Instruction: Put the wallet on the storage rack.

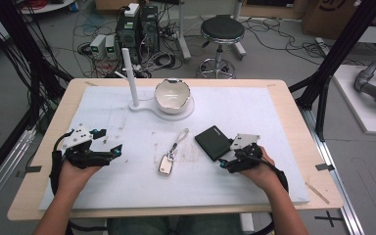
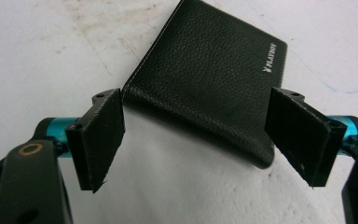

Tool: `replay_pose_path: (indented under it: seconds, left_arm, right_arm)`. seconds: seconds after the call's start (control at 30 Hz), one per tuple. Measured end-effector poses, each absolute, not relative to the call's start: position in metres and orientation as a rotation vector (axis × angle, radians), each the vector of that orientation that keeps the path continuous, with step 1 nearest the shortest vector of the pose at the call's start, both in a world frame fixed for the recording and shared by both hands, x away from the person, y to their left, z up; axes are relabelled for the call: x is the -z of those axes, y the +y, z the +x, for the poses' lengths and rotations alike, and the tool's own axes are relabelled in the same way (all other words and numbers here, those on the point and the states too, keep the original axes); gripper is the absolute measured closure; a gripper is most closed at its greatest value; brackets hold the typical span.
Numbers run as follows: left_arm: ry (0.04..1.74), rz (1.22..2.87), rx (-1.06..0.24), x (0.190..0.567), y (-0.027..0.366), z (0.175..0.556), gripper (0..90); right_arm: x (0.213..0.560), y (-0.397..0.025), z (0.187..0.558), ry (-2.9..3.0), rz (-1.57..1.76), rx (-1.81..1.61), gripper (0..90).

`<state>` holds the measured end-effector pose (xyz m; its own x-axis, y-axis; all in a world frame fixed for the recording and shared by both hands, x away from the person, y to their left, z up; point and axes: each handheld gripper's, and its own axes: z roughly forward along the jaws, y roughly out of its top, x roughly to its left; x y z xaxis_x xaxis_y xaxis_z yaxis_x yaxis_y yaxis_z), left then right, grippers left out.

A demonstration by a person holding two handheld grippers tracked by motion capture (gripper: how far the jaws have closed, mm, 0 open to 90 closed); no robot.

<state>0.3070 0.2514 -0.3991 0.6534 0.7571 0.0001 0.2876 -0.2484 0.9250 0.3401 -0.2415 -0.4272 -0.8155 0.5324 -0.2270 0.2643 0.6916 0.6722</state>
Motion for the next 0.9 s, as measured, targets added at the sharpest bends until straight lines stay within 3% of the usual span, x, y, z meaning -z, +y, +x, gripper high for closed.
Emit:
replay_pose_path:
  seconds: [0.17,0.23,0.4,0.9]
  left_arm:
    - [0.834,1.822,-0.558,0.399,0.251,0.307,15.9]
    - [0.834,1.823,-0.556,0.399,0.251,0.307,15.9]
    - [0.836,1.82,-0.554,0.399,0.251,0.307,15.9]
    - [0.833,1.825,-0.545,0.4,0.248,0.306,15.9]
  right_arm:
    - [0.432,-0.235,0.343,2.512,0.59,-0.866,20.9]
    - [0.436,-0.231,0.346,2.532,0.55,-0.81,29.7]
    - [0.437,-0.23,0.347,2.555,0.512,-0.817,36.0]
    - [0.434,-0.231,0.349,2.59,0.442,-0.768,39.4]
